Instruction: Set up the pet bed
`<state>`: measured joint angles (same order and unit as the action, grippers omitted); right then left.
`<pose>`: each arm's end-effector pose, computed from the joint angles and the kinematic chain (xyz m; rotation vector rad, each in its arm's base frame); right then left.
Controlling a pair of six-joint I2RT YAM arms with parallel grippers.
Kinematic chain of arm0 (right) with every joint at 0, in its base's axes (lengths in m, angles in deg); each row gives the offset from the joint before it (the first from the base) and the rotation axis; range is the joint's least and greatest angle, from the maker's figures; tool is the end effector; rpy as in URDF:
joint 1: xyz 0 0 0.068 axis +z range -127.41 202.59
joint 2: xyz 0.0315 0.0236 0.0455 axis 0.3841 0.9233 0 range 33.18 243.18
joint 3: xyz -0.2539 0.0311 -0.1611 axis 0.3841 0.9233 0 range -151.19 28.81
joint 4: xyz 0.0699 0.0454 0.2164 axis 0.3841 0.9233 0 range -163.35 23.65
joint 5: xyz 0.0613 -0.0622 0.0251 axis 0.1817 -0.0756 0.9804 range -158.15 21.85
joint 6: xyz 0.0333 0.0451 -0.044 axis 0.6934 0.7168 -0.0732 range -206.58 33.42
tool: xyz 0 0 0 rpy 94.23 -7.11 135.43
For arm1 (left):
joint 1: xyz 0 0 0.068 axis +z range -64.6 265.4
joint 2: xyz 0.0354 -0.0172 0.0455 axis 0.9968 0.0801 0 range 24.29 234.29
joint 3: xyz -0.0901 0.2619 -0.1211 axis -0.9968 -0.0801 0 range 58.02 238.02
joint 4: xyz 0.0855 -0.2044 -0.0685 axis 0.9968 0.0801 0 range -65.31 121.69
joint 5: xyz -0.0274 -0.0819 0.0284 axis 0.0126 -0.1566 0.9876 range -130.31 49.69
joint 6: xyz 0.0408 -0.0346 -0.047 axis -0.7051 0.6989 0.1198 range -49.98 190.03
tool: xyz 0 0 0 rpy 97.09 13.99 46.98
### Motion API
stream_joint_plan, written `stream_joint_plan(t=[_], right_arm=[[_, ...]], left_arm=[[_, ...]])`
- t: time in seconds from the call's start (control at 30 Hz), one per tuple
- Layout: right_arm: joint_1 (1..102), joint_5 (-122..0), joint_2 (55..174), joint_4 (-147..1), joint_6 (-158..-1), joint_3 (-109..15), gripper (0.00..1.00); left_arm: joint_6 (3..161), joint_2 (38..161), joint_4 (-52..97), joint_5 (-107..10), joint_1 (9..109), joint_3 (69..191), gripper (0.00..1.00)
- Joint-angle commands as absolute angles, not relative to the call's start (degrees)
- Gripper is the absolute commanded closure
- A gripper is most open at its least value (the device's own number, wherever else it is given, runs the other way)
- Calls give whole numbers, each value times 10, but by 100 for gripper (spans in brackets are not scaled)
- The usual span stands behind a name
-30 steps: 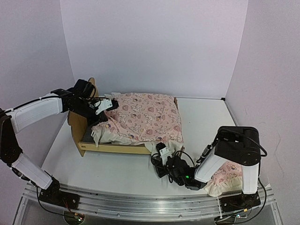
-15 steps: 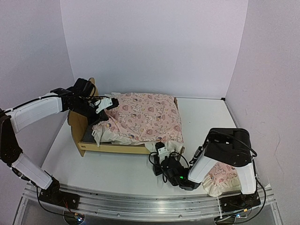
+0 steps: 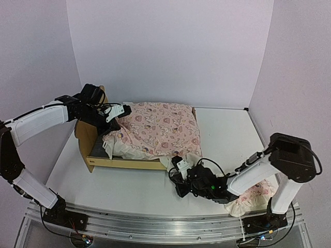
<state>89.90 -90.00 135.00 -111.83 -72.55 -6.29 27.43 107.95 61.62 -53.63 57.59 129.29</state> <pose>0.1485 0.2986 0.1688 -0.7072 1.9369 0.4985 0.2537 -0.1491 0.3196 1.4717 1.9050 -0.1638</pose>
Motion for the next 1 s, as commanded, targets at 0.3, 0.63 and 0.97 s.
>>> stream_joint_plan(t=[0.3, 0.63, 0.97], right_arm=[[879, -583, 1160, -735, -667, -123, 100], [829, -545, 1184, -709, -531, -174, 100], [825, -513, 1204, -709, -489, -162, 100]], left_arm=[[251, 1068, 623, -546, 576, 1286, 83], [209, 1003, 650, -717, 524, 1278, 27], [337, 1021, 231, -677, 271, 1036, 34]])
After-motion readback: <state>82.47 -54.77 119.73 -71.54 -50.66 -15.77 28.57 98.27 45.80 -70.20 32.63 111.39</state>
